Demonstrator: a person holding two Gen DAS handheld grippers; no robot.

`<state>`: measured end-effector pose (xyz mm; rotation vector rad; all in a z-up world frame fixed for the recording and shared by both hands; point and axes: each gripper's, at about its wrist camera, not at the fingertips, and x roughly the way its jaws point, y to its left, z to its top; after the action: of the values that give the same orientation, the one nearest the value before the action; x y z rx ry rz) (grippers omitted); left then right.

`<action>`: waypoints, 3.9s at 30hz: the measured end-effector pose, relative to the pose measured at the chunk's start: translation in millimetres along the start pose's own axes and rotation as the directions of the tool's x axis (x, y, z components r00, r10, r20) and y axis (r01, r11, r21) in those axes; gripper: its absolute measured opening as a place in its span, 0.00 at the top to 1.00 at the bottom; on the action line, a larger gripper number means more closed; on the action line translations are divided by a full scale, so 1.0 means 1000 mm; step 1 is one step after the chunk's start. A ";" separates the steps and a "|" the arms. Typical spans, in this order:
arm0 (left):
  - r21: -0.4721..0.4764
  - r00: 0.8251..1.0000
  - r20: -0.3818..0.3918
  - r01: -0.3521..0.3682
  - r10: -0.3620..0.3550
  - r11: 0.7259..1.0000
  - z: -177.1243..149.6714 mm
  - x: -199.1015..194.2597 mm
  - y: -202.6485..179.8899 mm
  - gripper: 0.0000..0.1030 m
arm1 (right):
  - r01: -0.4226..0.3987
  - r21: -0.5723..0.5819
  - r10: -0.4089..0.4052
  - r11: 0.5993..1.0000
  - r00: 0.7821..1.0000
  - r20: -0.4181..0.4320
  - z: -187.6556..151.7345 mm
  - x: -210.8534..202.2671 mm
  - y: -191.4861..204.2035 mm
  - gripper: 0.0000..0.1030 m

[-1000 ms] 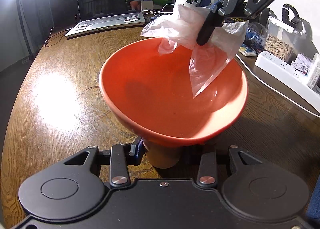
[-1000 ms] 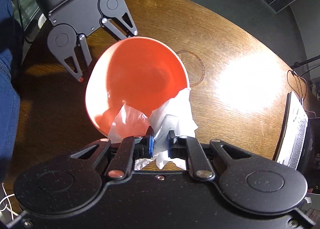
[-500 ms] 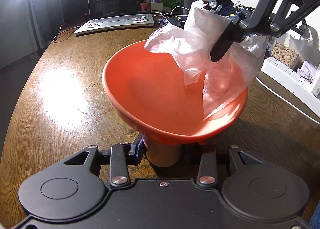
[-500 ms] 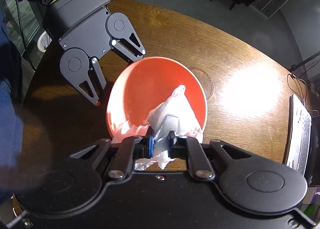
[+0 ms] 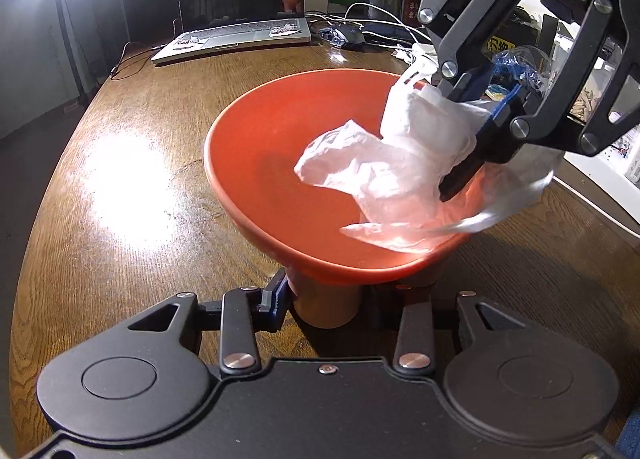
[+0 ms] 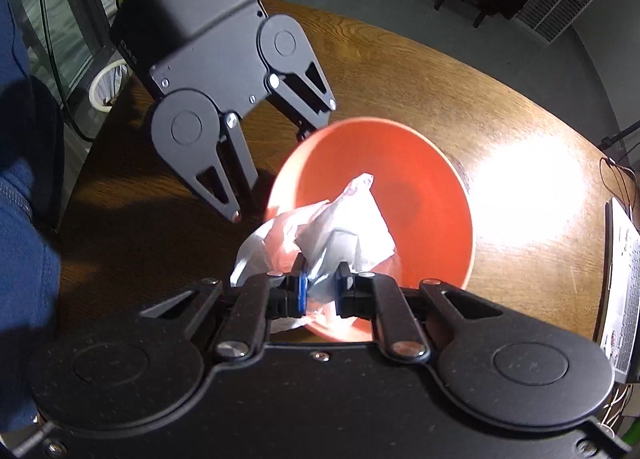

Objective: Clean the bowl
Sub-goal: 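Wipe the bag inside the bowl again with the right tool, then wipe the bag along the outer rim of the bowl with the right tool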

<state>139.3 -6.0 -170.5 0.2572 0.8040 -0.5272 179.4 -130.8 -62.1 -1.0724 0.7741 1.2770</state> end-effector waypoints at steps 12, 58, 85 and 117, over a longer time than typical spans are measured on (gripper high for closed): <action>0.010 1.000 -0.030 0.006 -0.006 1.000 0.006 0.002 0.000 0.63 | 0.101 0.033 -0.102 0.994 0.995 0.015 0.002 0.007 -0.048 0.87; 0.000 0.999 -0.024 0.030 -0.030 1.000 0.003 0.001 0.004 0.63 | 0.101 0.075 -0.090 0.992 0.987 -0.136 -0.057 -0.005 -0.070 0.87; -0.035 1.000 0.023 0.002 -0.001 0.999 -0.006 -0.006 -0.004 0.63 | -0.101 -0.043 0.105 0.994 0.988 0.111 0.029 -0.002 0.004 0.87; -0.017 1.000 0.002 0.012 -0.012 1.000 0.002 -0.004 -0.004 0.63 | 0.141 0.100 -0.127 0.985 0.984 -0.128 -0.064 0.014 -0.050 0.87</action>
<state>136.4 -8.6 -166.0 0.2364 0.8087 -0.5314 237.6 -183.4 -87.4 -1.1019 0.8387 1.0514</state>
